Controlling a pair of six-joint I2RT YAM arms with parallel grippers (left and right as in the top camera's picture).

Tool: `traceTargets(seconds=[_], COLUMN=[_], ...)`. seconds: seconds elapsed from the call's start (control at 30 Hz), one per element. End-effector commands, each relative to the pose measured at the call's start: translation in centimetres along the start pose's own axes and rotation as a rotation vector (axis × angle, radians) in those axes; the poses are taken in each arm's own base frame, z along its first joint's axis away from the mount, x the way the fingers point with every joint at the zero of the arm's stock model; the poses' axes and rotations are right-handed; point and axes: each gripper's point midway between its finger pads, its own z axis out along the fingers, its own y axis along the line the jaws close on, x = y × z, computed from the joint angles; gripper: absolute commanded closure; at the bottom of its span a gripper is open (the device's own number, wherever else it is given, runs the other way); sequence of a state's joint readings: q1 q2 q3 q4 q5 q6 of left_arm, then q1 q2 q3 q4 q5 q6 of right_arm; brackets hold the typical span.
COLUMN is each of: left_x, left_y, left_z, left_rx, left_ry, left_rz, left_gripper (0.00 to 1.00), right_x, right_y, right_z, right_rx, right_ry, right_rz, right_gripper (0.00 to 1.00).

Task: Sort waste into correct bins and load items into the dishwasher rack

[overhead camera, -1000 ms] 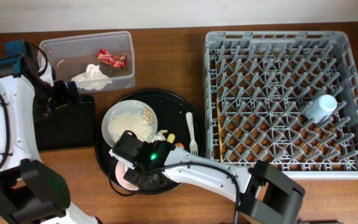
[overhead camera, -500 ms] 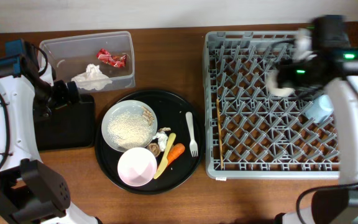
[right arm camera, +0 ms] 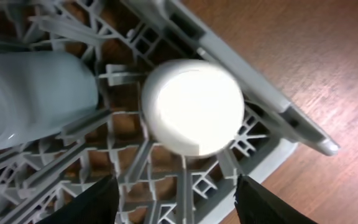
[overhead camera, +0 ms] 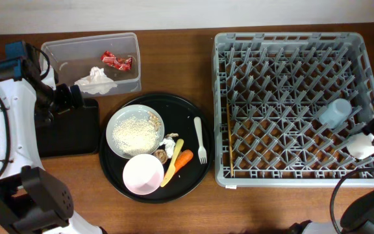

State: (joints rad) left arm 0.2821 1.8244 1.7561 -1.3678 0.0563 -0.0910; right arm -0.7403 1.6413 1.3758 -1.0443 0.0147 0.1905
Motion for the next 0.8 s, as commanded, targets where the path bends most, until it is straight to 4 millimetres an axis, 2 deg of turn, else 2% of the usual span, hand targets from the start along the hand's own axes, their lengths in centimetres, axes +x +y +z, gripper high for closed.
traceTargets(seconds=[0.0, 0.03, 0.1, 0.13, 0.2, 0.23, 0.27, 0.3, 0.33, 0.37, 0.43, 0.47, 0.53, 0.57, 0.6, 0.63, 0.73, 0.77], left_x=[0.1, 0.1, 0.1, 0.1, 0.1, 0.1, 0.1, 0.2, 0.4, 0.6, 0.7, 0.7, 0.7, 0.7, 0.7, 0.7, 0.7, 0.7], left_y=[0.0, 0.0, 0.0, 0.0, 0.0, 0.0, -0.4, -0.7, -1.2, -1.7, -2.3, -2.4, -2.3, -2.4, -2.4, -2.4, -2.4, -2.4], left_z=[0.1, 0.1, 0.1, 0.1, 0.1, 0.1, 0.1, 0.1, 0.1, 0.2, 0.2, 0.2, 0.2, 0.2, 0.2, 0.2, 0.2, 0.2], left_rx=[0.007, 0.007, 0.007, 0.007, 0.007, 0.008, 0.014, 0.02, 0.021, 0.022, 0.024, 0.024, 0.024, 0.024, 0.024, 0.024, 0.024, 0.024], left_ry=[0.007, 0.007, 0.007, 0.008, 0.006, 0.006, 0.008, 0.009, 0.014, 0.022, 0.023, 0.024, 0.024, 0.023, 0.023, 0.023, 0.023, 0.023], left_rz=[-0.008, -0.009, -0.009, -0.009, -0.009, -0.009, -0.002, 0.005, 0.018, 0.033, 0.049, 0.051, 0.05, 0.051, 0.051, 0.051, 0.051, 0.051], left_gripper=[0.01, 0.01, 0.01, 0.01, 0.01, 0.01, 0.01, 0.01, 0.01, 0.0, 0.01, 0.01, 0.01, 0.01, 0.01, 0.01, 0.01, 0.01], right_x=[-0.1, 0.0, 0.5, 0.5, 0.7, 1.8, 4.2, 6.0, 8.8, 13.0, 18.1, 21.4, 26.4, 29.1, 34.1, 37.1, 44.7, 46.5], right_y=[-0.9, -0.3, 2.6, 4.2, 7.2, 9.6, 12.9, 14.5, 16.4, 18.7, 21.7, 23.6, 25.8, 26.7, 28.1, 29.2, 31.0, 31.3], right_z=[-0.2, -0.2, -0.7, -1.9, -5.5, -7.7, -9.9, -10.5, -10.7, -10.8, -11.5, -12.3, -12.8, -12.6, -11.4, -10.3, -7.1, -6.2], right_rx=[0.04, 0.003, -0.163, -0.248, -0.32, -0.356, -0.398, -0.418, -0.437, -0.457, -0.494, -0.529, -0.57, -0.579, -0.574, -0.567, -0.548, -0.545], right_ry=[-0.017, -0.008, 0.013, 0.002, -0.062, -0.095, -0.117, -0.1, -0.05, 0.032, 0.088, 0.098, 0.127, 0.158, 0.231, 0.267, 0.336, 0.348], right_rz=[0.036, 0.035, -0.015, -0.059, -0.19, -0.305, -0.455, -0.533, -0.634, -0.802, -0.987, -1.105, -1.268, -1.347, -1.454, -1.494, -1.582, -1.609], right_gripper=[0.36, 0.36, 0.3, 0.27, 0.24, 0.23, 0.23, 0.23, 0.24, 0.25, 0.27, 0.28, 0.28, 0.28, 0.3, 0.31, 0.32, 0.32])
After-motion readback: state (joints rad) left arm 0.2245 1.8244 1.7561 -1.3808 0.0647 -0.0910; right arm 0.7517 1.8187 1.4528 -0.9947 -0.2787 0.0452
